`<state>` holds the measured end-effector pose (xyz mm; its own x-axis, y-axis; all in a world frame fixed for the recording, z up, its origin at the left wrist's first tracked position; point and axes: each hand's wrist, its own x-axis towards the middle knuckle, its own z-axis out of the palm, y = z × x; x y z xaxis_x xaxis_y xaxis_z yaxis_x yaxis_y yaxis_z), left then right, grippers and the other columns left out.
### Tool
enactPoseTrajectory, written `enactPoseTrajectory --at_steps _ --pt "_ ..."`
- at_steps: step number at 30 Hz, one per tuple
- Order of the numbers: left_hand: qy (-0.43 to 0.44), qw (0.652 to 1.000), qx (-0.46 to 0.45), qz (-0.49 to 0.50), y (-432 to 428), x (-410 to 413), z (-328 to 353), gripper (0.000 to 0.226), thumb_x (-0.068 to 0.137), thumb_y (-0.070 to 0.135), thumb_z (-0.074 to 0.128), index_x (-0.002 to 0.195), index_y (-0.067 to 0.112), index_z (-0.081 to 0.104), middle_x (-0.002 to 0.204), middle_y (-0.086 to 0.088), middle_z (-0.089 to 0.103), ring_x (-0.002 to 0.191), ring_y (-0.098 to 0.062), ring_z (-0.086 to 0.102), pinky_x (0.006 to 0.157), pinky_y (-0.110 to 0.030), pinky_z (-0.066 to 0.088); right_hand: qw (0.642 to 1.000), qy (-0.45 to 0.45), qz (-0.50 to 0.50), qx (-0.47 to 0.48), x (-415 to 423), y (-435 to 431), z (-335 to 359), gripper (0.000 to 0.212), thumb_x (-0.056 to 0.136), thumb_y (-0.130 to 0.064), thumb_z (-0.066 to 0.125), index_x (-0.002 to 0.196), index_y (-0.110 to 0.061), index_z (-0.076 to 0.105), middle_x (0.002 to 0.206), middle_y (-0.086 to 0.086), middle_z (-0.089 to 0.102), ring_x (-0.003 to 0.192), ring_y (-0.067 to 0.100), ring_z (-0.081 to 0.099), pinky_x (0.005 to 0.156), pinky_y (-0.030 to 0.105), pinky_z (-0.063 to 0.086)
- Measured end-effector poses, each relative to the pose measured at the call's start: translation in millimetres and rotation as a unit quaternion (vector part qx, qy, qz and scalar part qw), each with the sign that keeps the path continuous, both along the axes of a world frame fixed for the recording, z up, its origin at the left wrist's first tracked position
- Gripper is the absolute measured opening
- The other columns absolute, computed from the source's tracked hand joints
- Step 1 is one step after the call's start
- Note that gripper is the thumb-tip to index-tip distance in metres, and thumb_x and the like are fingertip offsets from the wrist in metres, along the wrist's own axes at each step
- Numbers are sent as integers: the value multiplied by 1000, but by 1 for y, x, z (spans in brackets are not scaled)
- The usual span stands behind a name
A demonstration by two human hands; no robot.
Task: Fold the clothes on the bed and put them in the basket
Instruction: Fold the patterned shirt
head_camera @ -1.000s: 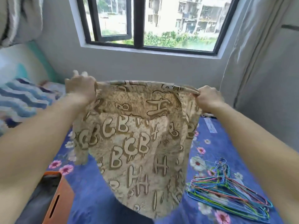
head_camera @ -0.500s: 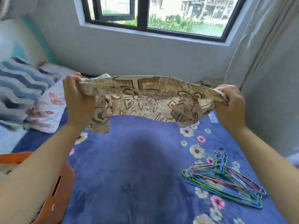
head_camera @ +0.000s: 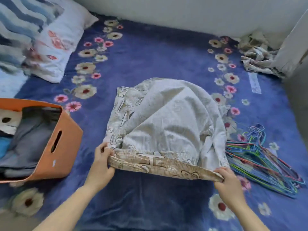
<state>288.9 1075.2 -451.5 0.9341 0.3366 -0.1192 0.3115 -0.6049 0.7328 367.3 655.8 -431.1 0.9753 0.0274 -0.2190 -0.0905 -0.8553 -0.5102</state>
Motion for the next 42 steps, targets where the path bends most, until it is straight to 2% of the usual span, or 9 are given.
enactPoseTrajectory --at_steps 7,11,15,21,26,29,33,38,42 --pt "155 982 -46 95 -36 -52 -109 23 81 -8 60 95 10 61 131 -6 40 133 -22 40 96 -23 33 992 118 -52 -10 -64 -12 -128 20 61 7 66 75 -4 75 83 15 66 90 34 67 77 26 41" --pt "152 953 -71 252 -59 -30 -124 30 85 14 70 109 11 53 120 -7 41 97 -5 41 83 -25 31 942 75 -304 122 -68 -16 -155 39 81 0 62 77 -35 78 79 -7 72 90 13 60 75 -5 34" --pt "151 937 -53 311 -64 -11 -130 25 84 13 70 101 11 51 107 -3 58 96 -26 52 76 -33 34 817 16 -540 203 -60 -2 -162 16 73 -10 80 74 -13 64 72 -1 62 67 13 53 54 10 45" --pt "215 936 30 277 -50 -44 -119 28 78 -6 59 96 15 53 109 -11 55 79 -28 47 69 -36 35 877 122 -462 46 -71 5 -165 53 65 6 68 114 -9 54 123 23 53 89 30 52 81 34 45" --pt "257 931 153 210 -79 -65 -114 46 73 -1 66 116 6 55 135 -21 34 116 -42 38 96 -58 31 786 206 -577 82 -79 9 -156 59 69 -5 74 123 4 51 123 21 58 106 37 58 78 39 45" --pt "139 972 187 -35 -115 -61 -116 56 69 2 68 122 12 56 138 -13 39 124 -37 38 98 -59 31 793 211 -563 99 -75 7 -151 43 70 -13 67 109 2 59 102 18 64 92 35 60 73 40 46" --pt "149 949 -57 -272 -161 -20 -125 48 95 12 48 142 23 46 136 7 52 128 -12 42 108 -32 33 844 113 -517 86 -47 23 -123 21 87 -10 56 105 -5 66 101 11 65 88 26 53 74 31 37" --pt "362 870 -307 -132 -168 29 -134 41 105 37 29 122 20 62 109 5 69 106 -10 61 84 -18 44 944 -35 -285 165 -15 96 -89 41 95 -19 48 133 -28 58 89 -8 70 70 1 57 73 25 45" --pt "342 754 -547 128 -138 45 -139 64 101 55 17 118 13 63 109 -7 72 99 -20 67 78 -31 50 940 262 158 152 -16 148 -102 51 86 -25 43 132 -42 56 93 -7 72 87 6 65 84 27 51"
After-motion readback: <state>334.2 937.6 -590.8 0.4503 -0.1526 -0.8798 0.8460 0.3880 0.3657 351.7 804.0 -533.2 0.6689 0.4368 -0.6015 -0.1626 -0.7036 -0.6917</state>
